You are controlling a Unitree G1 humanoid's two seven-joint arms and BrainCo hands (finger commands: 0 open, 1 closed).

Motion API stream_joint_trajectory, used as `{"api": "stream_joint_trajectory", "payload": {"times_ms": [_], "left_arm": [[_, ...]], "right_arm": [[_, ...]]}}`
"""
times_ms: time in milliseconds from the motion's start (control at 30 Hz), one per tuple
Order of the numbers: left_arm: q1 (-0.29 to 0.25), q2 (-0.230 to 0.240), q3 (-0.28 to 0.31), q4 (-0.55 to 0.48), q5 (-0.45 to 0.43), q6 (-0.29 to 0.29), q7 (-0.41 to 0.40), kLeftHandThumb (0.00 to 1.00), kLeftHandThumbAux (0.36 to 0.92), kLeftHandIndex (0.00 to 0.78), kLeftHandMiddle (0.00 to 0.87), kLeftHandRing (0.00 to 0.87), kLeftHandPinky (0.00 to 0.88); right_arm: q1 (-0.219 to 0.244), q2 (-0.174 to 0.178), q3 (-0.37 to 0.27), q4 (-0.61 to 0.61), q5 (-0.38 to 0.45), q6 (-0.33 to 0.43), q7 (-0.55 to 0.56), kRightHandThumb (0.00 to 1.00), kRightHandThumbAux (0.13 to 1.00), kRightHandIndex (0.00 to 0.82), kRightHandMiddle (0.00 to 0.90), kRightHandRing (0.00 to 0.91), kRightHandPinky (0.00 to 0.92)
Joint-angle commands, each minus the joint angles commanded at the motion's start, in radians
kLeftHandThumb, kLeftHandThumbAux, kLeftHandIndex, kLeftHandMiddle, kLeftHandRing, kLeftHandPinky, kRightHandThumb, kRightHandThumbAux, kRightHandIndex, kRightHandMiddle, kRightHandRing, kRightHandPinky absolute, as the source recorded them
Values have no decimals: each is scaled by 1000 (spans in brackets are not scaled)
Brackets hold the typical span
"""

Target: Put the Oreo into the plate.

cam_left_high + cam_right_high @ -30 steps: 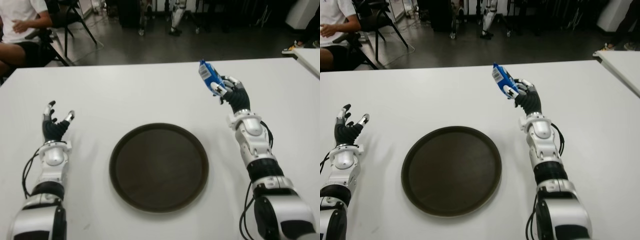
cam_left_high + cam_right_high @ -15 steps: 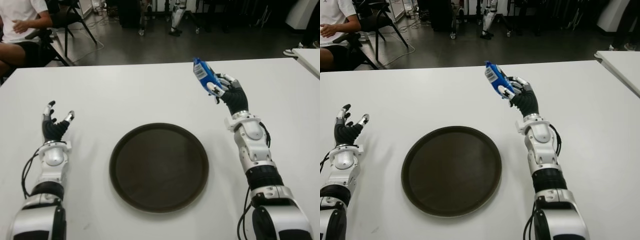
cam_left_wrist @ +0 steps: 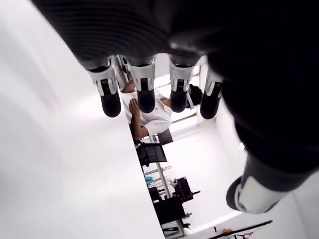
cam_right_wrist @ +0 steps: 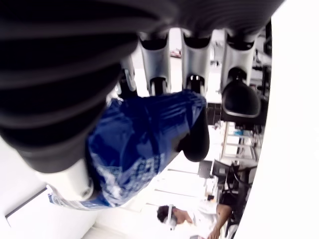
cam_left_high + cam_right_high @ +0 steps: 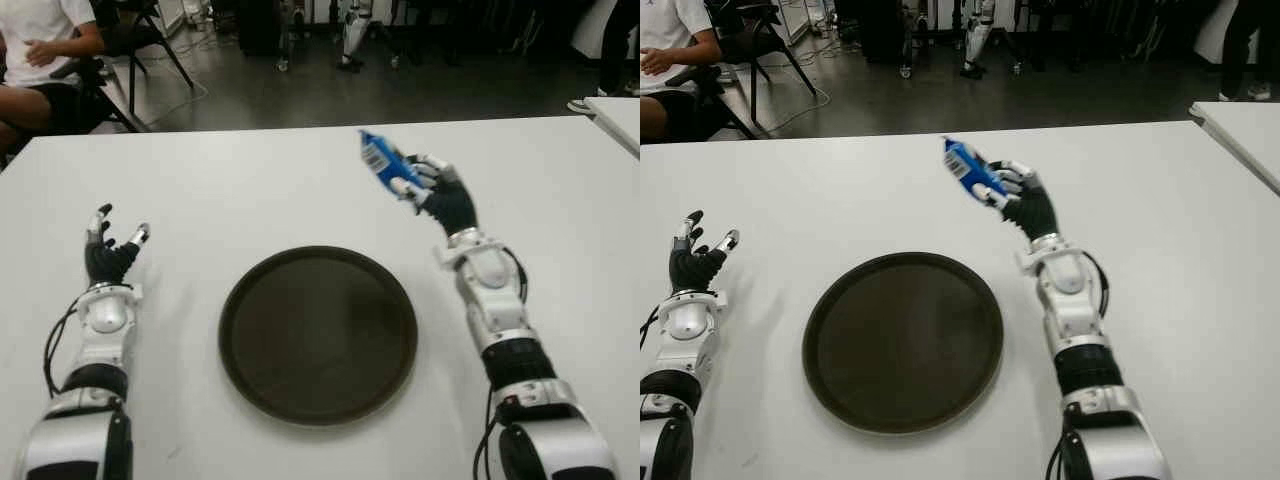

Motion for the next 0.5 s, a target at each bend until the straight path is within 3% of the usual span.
{"api": "stream_joint_trajectory", "payload": {"times_ms": [200, 500], "left_arm": [[-6, 4, -2, 16, 3, 10, 1, 0, 698, 0, 0, 0, 0], [-4, -3, -5, 14, 6, -5, 5, 0, 713, 0, 0, 0, 0]], "right_arm": [[9, -19, 66, -16, -54, -62, 47, 703, 714, 442, 816, 808, 807], [15, -44, 95, 8, -80, -127, 99, 702, 715, 442, 825, 827, 818]]}}
